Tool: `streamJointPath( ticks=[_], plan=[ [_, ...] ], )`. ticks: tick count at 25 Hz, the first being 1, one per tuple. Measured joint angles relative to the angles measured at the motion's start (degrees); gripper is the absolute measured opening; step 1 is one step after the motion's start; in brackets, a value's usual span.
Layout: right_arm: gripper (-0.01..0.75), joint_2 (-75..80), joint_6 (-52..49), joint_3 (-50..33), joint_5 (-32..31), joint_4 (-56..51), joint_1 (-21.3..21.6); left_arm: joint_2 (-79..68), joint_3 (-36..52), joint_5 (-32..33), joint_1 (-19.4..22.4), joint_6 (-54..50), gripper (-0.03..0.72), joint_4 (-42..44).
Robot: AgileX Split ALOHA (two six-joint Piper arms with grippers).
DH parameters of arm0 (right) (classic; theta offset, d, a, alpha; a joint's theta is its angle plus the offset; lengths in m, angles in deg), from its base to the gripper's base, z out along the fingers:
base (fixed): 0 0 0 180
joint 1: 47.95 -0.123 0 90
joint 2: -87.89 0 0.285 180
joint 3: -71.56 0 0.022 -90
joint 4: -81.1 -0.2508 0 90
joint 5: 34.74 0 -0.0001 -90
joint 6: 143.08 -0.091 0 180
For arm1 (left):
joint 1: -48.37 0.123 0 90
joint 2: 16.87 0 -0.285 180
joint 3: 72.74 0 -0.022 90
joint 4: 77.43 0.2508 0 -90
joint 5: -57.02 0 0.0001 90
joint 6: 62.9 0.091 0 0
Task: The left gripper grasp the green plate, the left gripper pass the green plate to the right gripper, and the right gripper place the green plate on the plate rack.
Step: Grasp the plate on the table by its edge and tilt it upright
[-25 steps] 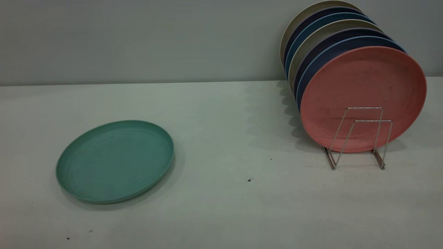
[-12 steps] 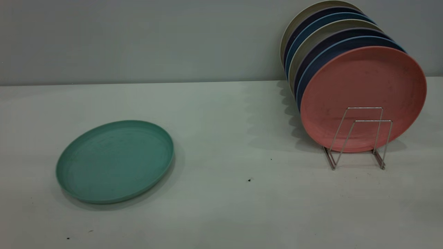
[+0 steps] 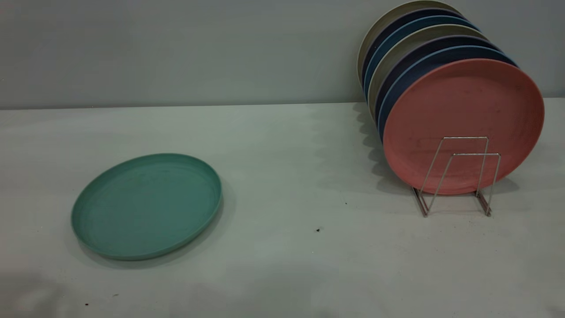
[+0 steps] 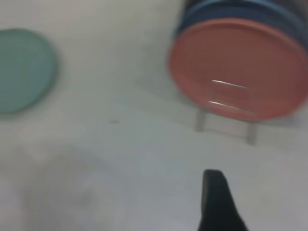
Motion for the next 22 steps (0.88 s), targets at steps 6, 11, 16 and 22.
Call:
streamJointPath(
  ticks=[6,11,16,22],
  plan=[
    [0.470,14.2,18.9,0.0,2.6,-20.8,-1.1,-12.9,-2.6,-4.1,0.0,3.9,0.580,-3.6],
    [0.457,24.4,23.2,2.8,6.3,-25.5,-10.5,-23.9,-5.6,-6.4,1.1,4.8,0.580,-4.3],
    [0.457,35.0,16.6,10.0,6.2,-24.0,-19.5,-34.1,-9.5,-7.1,1.1,6.4,0.580,-4.3],
    [0.457,46.2,11.2,18.6,3.0,-21.1,-24.5,-46.9,-16.9,-7.1,4.0,7.5,0.580,-4.6]
  ],
)
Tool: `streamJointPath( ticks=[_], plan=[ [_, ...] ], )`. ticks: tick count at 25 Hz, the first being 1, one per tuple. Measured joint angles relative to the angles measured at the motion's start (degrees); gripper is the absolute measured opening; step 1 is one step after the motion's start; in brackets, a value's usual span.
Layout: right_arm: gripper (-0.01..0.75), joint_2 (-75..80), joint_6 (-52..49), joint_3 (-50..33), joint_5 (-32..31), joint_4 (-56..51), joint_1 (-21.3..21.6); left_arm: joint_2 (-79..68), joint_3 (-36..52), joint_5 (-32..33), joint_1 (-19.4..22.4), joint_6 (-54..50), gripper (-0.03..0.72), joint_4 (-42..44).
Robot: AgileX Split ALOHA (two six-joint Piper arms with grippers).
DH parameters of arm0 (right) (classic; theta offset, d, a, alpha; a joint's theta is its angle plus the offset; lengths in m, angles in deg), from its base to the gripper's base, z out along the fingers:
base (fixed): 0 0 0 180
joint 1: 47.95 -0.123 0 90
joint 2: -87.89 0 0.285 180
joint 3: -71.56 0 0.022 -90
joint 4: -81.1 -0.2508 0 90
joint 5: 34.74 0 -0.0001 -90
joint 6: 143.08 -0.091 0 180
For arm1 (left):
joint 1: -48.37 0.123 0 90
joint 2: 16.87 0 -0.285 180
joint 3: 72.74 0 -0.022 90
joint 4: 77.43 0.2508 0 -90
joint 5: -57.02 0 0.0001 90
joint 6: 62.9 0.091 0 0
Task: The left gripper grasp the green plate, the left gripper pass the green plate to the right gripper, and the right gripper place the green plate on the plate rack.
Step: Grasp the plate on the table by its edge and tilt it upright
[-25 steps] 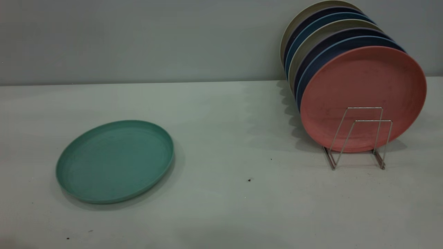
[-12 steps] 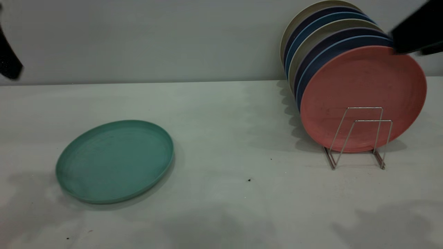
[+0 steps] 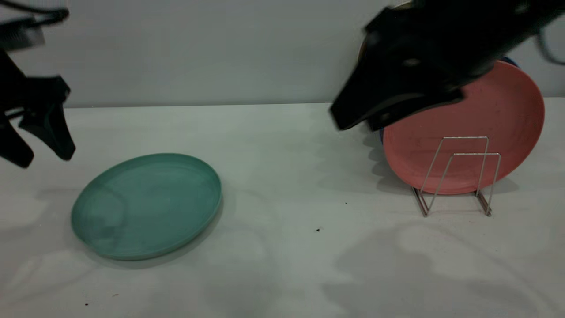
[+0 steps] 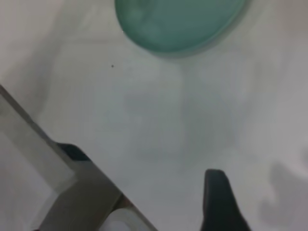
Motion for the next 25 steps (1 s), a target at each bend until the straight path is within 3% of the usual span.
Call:
streamJointPath(
  ticks=[5,18,22,25],
  plan=[
    [0.457,4.2,-0.1,2.0,0.2,-0.5,-0.1,-9.4,-5.7,-0.1,2.7,1.0,0.580,-0.3],
    [0.456,5.9,-0.1,2.3,1.8,-1.1,-0.1,-20.8,-7.6,-5.7,2.6,9.1,0.553,-13.0],
    [0.456,5.9,-0.7,2.3,2.0,-1.3,-0.1,-21.7,-7.7,-6.0,2.6,10.1,0.435,-15.8],
    [0.456,5.9,-1.8,2.3,2.0,-1.3,-0.1,-21.9,-7.8,-6.3,2.6,10.2,0.266,-16.1]
  ],
)
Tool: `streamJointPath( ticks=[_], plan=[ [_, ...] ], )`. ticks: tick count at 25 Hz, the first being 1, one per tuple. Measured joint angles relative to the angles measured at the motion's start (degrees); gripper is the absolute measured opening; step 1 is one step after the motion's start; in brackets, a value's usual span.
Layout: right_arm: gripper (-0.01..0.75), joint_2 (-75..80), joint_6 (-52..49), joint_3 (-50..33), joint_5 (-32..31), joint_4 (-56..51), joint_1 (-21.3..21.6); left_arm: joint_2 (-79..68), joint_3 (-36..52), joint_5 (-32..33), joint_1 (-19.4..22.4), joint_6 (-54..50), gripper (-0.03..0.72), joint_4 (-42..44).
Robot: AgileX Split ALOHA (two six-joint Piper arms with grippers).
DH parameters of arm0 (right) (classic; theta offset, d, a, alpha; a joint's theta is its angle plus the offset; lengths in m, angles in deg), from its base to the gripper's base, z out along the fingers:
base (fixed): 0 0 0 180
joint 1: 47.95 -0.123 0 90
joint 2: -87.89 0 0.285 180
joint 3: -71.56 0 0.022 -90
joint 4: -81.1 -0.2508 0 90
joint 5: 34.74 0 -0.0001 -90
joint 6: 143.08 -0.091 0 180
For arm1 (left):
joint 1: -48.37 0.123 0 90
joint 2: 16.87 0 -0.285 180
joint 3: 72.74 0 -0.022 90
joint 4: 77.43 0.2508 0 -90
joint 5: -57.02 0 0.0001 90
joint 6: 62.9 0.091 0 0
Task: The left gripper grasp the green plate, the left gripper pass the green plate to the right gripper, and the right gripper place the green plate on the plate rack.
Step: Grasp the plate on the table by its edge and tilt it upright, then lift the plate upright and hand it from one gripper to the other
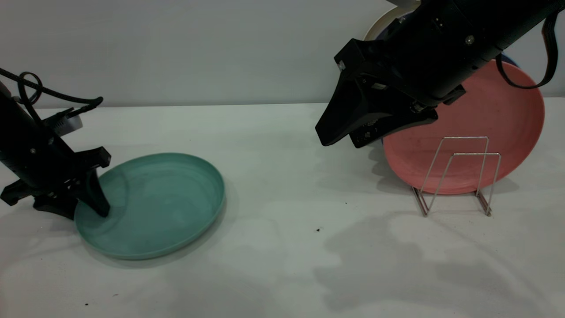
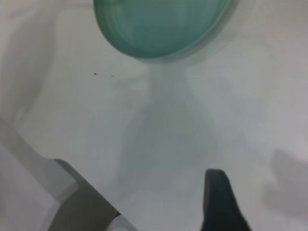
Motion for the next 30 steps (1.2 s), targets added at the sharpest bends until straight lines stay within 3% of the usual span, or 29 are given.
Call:
streamJointPath(
  ticks=[3,5,12,20,25,30],
  plan=[
    [0.456,1.2,-0.4,0.1,0.0,-1.4,0.7,0.0,0.0,-0.3,0.0,0.0,0.082,-0.2],
    [0.456,2.5,-0.4,0.1,-0.3,-2.7,1.9,0.0,0.0,-0.3,0.0,0.0,0.040,-0.5],
    [0.456,7.0,5.0,0.8,-6.0,-10.8,7.7,2.9,0.0,4.2,0.0,8.3,0.018,-4.0],
    [0.456,14.3,7.8,9.7,-12.9,-15.8,8.3,5.2,0.0,15.8,0.0,29.3,0.014,-21.6],
    [0.456,19.2,6.6,14.6,-14.7,-16.0,8.3,5.6,0.0,19.0,-0.6,32.0,0.014,-26.1],
    [0.454,20.4,6.2,16.2,-15.2,-16.5,8.3,5.7,0.0,18.9,-3.7,32.1,0.014,-27.2]
  ],
)
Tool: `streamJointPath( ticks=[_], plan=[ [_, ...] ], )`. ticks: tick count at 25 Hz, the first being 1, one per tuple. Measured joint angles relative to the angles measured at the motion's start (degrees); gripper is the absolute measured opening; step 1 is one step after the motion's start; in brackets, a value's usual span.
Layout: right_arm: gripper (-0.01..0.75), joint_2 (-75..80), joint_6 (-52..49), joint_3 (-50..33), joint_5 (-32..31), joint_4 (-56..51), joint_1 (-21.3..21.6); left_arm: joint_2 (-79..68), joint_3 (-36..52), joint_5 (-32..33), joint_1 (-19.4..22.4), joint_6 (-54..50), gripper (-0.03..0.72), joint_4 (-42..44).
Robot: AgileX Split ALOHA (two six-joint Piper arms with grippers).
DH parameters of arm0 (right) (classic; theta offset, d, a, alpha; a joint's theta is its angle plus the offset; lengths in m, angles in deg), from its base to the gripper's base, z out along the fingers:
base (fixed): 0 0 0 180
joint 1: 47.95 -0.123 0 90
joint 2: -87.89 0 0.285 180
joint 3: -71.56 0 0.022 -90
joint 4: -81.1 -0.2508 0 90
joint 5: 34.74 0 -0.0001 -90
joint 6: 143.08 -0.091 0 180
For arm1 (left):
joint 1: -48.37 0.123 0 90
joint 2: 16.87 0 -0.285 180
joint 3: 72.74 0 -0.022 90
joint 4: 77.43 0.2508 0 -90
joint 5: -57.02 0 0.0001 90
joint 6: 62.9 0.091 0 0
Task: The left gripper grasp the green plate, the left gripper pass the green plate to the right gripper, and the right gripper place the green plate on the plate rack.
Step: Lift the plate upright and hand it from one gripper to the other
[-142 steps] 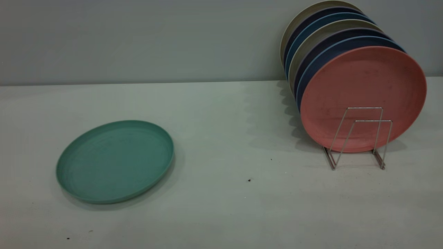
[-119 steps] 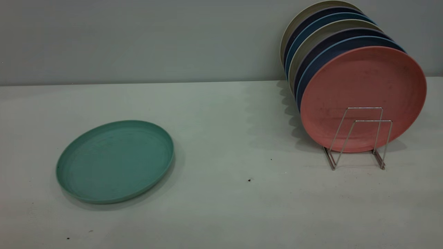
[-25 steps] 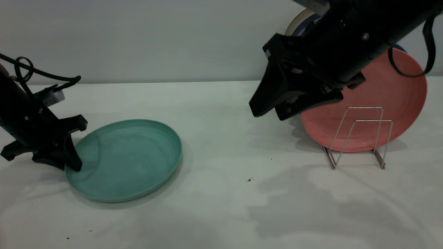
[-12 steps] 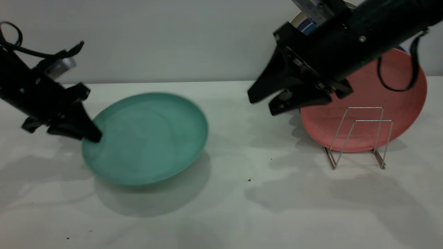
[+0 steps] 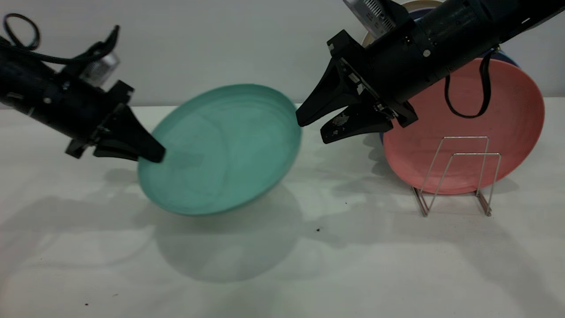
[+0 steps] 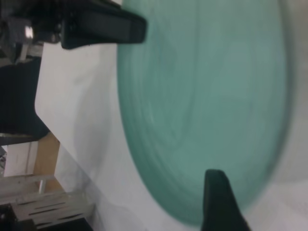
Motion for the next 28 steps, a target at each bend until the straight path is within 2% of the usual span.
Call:
streamJointPath(
  ticks=[6,13,19,23,28],
  plan=[
    [0.454,0.0,-0.2,0.0,0.2,0.8,0.3,0.0,0.0,-2.3,-4.2,0.0,0.014,-0.2],
    [0.420,0.0,-0.4,0.0,0.7,1.9,0.4,0.0,0.0,-2.2,-5.2,0.5,0.014,-1.5],
    [0.319,0.1,-0.4,0.0,0.9,1.9,0.4,0.0,0.0,-1.2,-6.9,1.5,0.015,-2.6],
    [0.170,0.1,-0.3,0.0,1.0,2.0,0.4,0.0,0.0,-0.6,-7.4,2.3,0.020,-3.0],
    [0.148,0.5,0.7,0.0,1.3,2.3,0.6,0.1,0.0,-0.6,-7.4,2.5,0.054,-2.8]
  ],
)
